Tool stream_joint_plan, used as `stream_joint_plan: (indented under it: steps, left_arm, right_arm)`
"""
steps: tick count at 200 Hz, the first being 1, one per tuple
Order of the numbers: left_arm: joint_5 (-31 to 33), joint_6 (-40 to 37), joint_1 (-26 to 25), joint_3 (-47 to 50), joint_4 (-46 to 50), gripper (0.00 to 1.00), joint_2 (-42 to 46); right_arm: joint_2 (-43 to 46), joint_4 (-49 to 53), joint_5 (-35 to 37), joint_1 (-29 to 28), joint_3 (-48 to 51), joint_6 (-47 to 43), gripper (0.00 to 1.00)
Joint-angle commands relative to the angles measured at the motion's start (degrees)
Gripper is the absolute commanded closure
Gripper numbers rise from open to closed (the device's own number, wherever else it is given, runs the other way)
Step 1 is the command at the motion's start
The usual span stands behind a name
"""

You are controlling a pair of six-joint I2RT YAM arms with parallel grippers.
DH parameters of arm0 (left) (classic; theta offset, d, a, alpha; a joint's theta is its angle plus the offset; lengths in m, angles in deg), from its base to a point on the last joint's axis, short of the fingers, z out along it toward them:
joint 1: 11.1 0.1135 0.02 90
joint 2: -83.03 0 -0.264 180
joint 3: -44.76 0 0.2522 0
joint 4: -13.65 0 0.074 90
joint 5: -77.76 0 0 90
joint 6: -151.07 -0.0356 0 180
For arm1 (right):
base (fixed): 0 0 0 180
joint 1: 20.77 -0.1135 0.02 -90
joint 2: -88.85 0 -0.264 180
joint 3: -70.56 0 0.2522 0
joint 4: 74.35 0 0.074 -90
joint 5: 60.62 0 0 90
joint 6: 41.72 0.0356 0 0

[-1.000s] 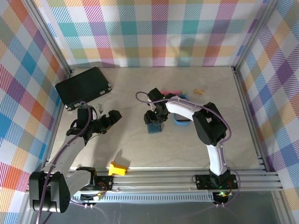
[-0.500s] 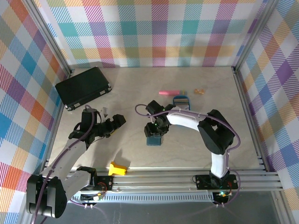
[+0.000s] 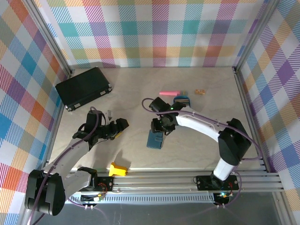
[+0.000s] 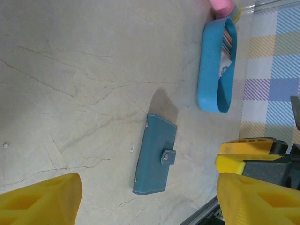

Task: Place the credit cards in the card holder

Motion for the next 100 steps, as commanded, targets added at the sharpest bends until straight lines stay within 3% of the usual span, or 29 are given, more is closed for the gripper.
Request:
stream_joint_plan:
  steps: [1,100]
  left_arm:
    - [-2.3,-0.7,-0.5,0.1,-1.4,0.25,-2.2]
    - [-4.5,-1.8,-0.5,1.2,-3.8,0.23,-4.0]
  right_arm:
    - [-5.2,5.4,2.1,-2.4,-2.8,5.6,0.51]
    - [-14.8,7.4,3.9,-4.2,-7.9,8.0,0.55]
